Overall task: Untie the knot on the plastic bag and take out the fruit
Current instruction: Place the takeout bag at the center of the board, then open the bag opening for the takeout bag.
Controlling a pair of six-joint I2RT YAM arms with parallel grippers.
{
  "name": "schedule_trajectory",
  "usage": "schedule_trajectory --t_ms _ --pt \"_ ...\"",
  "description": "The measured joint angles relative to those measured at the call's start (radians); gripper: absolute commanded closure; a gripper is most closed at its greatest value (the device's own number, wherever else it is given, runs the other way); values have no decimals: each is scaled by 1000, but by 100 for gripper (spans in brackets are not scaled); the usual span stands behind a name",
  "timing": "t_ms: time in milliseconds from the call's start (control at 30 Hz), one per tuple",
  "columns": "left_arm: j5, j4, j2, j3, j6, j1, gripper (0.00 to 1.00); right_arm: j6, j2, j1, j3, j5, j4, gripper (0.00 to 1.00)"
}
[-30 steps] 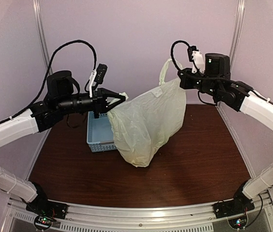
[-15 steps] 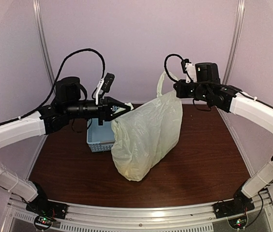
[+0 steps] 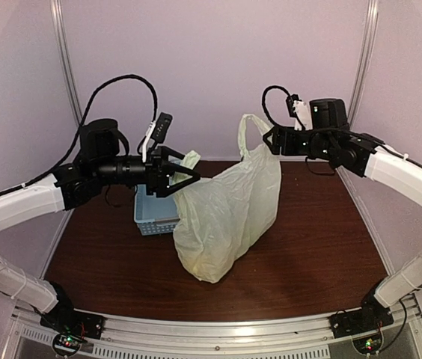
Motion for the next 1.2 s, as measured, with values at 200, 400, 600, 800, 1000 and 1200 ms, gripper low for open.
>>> schedule_trajectory --t_ms 200,400,600,800,1000,1200 --pt "-71 -83 -24 71 -11 3 12 37 -109 24 -56 -34 -24 21" --pt "-144 -159 -15 194 -13 30 9 104 -187 101 -128 -23 -31 16" --pt "-181 -179 29 230 -33 79 9 175 -171 175 -144 5 -29 15" --pt "-212 -204 58 225 -51 111 8 222 -133 224 -144 13 -15 16" --pt "-222 -202 58 193 -65 138 8 246 -103 254 -120 14 -3 16" --pt "-227 -201 58 151 -84 167 8 272 -76 263 -97 21 3 28"
